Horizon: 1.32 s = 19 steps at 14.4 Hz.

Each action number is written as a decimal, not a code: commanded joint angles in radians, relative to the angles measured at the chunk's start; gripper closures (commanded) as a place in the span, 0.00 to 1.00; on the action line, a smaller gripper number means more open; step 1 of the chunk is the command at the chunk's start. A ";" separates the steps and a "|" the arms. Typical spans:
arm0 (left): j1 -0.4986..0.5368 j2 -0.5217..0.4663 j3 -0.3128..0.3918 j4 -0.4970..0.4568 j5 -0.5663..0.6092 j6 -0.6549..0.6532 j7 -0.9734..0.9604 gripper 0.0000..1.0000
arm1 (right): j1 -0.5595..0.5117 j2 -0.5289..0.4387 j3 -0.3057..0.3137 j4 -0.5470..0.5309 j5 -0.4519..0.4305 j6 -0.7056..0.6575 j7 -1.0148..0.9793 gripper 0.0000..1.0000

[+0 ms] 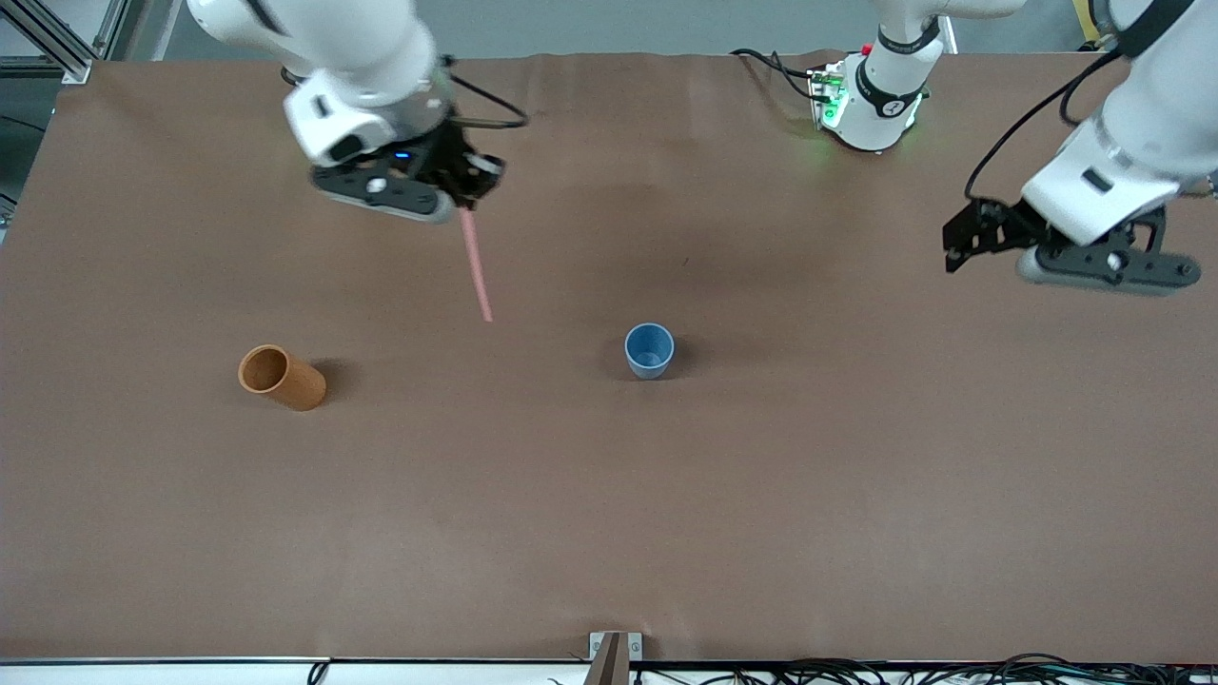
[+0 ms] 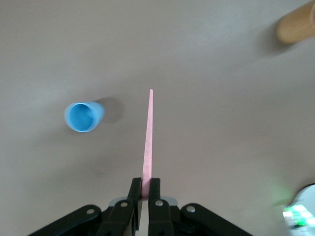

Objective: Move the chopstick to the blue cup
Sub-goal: 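Carry the chopstick over the blue cup while the left gripper withdraws, then lower the chopstick into the blue cup with the right gripper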

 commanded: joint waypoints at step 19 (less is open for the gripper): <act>0.032 0.030 0.009 0.108 -0.053 -0.032 0.009 0.00 | 0.270 0.314 -0.020 0.082 -0.061 0.314 0.324 0.93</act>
